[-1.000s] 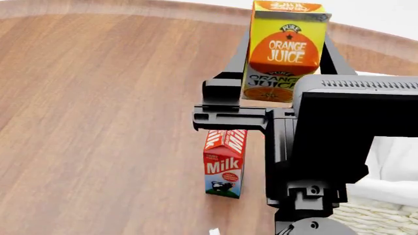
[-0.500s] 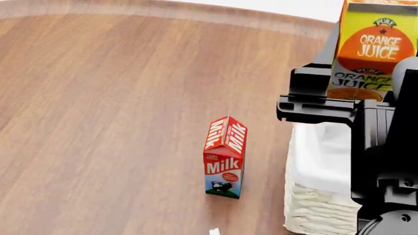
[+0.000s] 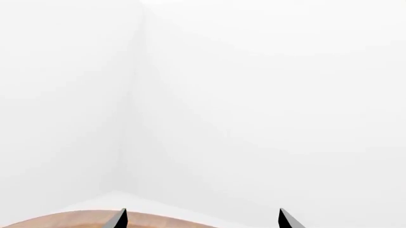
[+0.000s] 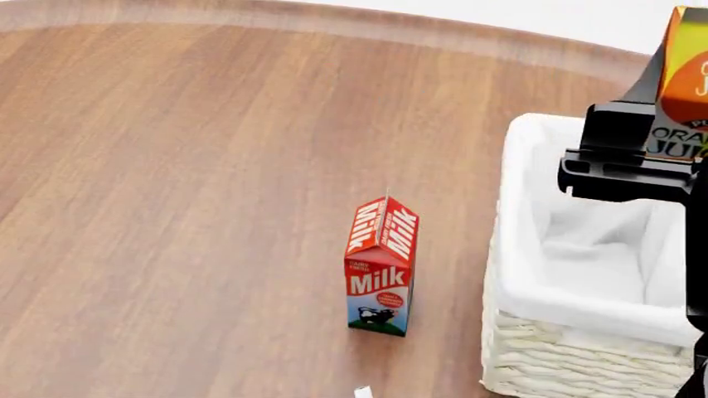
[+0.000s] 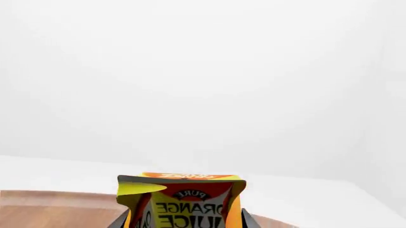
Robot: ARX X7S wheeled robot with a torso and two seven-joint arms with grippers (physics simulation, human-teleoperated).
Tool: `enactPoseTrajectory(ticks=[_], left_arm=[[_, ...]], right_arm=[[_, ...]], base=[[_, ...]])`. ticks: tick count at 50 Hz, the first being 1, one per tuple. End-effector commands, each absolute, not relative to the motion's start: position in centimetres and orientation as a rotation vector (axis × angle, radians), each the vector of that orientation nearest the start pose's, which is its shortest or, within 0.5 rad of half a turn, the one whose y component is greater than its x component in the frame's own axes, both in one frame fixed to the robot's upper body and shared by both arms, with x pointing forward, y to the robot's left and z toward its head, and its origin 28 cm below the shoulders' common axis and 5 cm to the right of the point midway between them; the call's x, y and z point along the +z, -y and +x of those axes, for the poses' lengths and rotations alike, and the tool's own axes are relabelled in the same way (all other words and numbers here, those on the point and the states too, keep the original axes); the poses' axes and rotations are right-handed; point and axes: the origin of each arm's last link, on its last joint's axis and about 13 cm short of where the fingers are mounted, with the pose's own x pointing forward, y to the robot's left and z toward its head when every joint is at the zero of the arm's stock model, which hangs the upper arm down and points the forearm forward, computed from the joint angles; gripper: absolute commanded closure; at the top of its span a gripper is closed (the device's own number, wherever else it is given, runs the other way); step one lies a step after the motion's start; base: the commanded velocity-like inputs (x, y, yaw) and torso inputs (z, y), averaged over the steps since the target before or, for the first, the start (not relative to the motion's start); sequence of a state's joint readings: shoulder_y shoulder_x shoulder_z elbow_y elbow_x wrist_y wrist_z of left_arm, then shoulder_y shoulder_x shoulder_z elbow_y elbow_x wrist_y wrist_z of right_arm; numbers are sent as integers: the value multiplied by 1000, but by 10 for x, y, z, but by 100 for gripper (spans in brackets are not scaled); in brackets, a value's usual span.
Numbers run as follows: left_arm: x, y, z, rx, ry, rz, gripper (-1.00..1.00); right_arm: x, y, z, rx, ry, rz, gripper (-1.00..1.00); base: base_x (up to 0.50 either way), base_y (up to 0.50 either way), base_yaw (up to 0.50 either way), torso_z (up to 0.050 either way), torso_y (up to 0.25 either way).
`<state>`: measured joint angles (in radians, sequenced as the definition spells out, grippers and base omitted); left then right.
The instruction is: Pick up the orange juice, and put it in the basket.
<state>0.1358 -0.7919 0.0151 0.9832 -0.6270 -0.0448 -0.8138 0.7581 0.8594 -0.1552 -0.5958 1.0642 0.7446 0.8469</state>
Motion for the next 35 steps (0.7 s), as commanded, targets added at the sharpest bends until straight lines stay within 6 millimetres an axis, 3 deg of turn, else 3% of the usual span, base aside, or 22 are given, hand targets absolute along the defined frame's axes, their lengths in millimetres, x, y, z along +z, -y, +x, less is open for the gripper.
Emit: enactPoseTrajectory(ticks=[1,12,24,35], left_arm=[[197,-248,135,142,554,-119,-100],[196,-247,135,142,552,-122,-100],[195,-248,136,147,552,-123,-100],[194,-248,137,146,545,-121,-100]], right_arm=[[277,181,241,-263,276,-90,100],[272,189,264,-219,157,7,100],[257,193,291,-239,68,-33,100],[256,194,304,-233,28,-23,100]], base=[[0,0,0,0,0],[0,0,0,0,1],[0,0,0,1,1],[0,0,0,0,1]])
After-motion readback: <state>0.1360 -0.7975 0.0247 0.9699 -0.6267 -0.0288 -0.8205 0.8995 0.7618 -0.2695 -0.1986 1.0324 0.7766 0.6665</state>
